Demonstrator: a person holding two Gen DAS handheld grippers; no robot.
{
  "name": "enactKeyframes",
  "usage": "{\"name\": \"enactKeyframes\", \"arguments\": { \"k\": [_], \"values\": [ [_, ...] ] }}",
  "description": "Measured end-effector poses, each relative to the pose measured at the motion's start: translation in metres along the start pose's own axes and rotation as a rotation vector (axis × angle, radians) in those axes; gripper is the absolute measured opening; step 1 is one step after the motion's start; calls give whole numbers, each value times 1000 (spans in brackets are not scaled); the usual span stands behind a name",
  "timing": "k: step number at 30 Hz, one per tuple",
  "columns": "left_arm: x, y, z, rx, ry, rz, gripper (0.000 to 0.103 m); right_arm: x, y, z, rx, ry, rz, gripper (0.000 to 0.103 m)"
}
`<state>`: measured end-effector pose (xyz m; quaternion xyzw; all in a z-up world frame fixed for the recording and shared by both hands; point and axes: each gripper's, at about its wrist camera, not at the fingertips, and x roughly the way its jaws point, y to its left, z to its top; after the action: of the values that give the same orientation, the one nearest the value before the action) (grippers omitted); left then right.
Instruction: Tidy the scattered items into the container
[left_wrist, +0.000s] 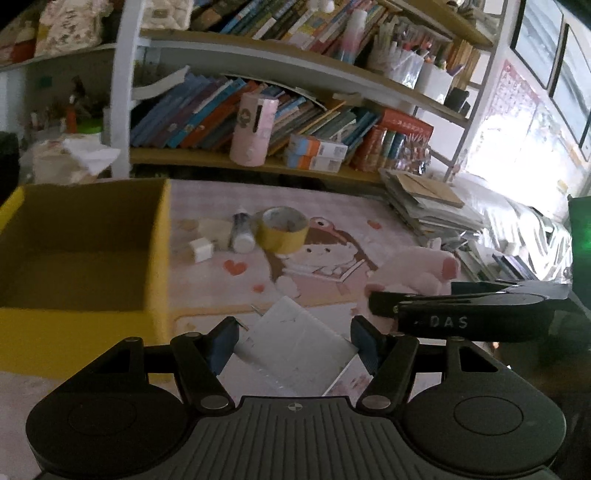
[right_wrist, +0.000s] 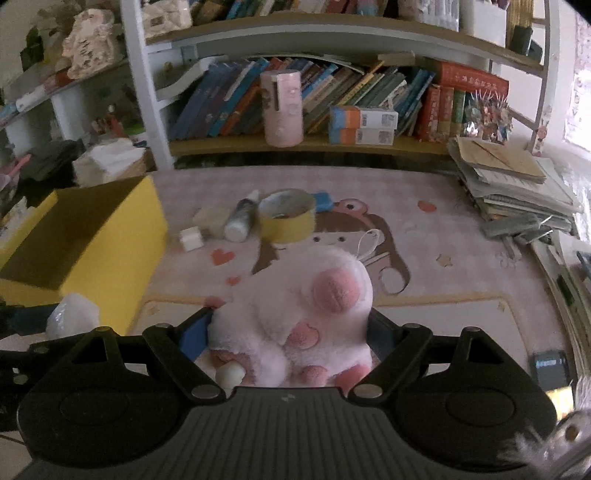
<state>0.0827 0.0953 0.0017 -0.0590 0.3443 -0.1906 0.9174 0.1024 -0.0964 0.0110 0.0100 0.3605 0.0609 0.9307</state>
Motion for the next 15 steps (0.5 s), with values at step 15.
{"name": "enactKeyframes", "arguments": {
  "k": [15],
  "values": [
    [-86,76,-51,-35,14,58,67,-58,102,-50,43,14,-2,85]
  ]
}}
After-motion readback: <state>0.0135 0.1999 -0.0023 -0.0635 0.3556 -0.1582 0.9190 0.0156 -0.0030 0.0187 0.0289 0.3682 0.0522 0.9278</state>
